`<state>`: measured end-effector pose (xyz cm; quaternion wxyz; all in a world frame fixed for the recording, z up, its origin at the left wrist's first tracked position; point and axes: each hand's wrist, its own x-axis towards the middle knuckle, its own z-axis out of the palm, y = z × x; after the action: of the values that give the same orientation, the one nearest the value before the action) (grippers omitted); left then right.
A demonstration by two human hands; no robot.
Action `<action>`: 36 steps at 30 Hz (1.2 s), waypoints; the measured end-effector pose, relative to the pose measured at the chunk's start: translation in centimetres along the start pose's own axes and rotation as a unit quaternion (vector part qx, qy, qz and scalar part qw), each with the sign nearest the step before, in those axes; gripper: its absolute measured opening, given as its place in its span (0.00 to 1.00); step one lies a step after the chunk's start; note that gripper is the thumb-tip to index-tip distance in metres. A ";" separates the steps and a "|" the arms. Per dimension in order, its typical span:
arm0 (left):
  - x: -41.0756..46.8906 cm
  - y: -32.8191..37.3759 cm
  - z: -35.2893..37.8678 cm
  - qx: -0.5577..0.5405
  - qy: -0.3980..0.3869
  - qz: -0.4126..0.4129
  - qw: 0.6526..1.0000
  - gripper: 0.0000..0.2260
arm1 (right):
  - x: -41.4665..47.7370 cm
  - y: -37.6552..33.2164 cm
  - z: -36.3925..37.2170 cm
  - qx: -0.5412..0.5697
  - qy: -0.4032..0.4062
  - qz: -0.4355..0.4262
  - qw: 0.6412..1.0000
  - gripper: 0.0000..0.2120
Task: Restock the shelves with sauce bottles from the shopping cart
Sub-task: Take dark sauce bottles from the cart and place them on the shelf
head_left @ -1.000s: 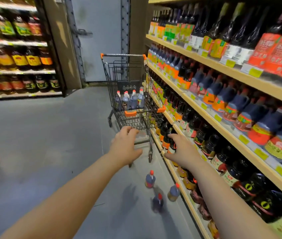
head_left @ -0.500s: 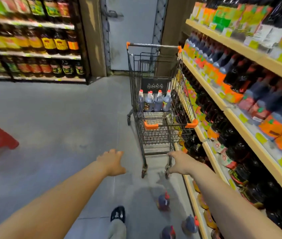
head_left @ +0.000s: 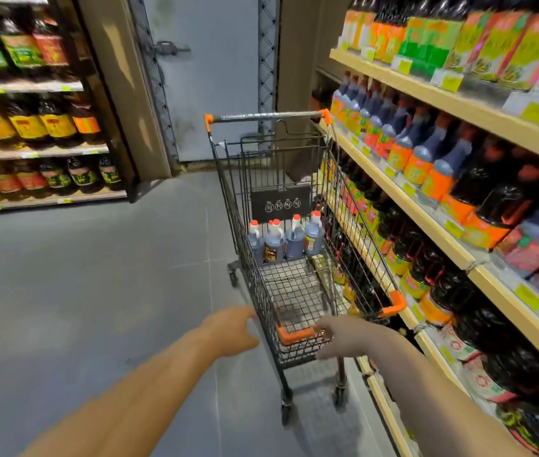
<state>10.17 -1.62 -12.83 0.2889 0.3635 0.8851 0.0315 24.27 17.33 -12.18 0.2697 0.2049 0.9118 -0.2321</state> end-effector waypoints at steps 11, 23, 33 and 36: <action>20.2 5.4 -9.0 -0.048 0.031 0.057 0.997 0.20 | 15.3 7.6 -14.8 0.008 0.121 -0.010 0.993 0.24; 42.8 5.8 -10.8 -0.206 -0.056 -0.085 0.973 0.05 | 35.3 17.9 -21.0 0.079 0.064 0.038 0.994 0.27; 55.7 7.3 -7.2 -0.400 -0.023 -0.190 0.896 0.07 | 44.9 19.8 -20.2 0.117 0.142 0.039 0.982 0.27; 57.6 7.0 -5.2 -0.443 -0.031 -0.219 0.869 0.09 | 46.6 20.0 -19.6 0.149 0.142 0.051 0.977 0.25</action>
<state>-21.01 42.48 -34.78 0.4459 -0.0053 0.8261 0.3446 -9.49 55.53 -31.11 0.1159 0.3195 0.8844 -0.3198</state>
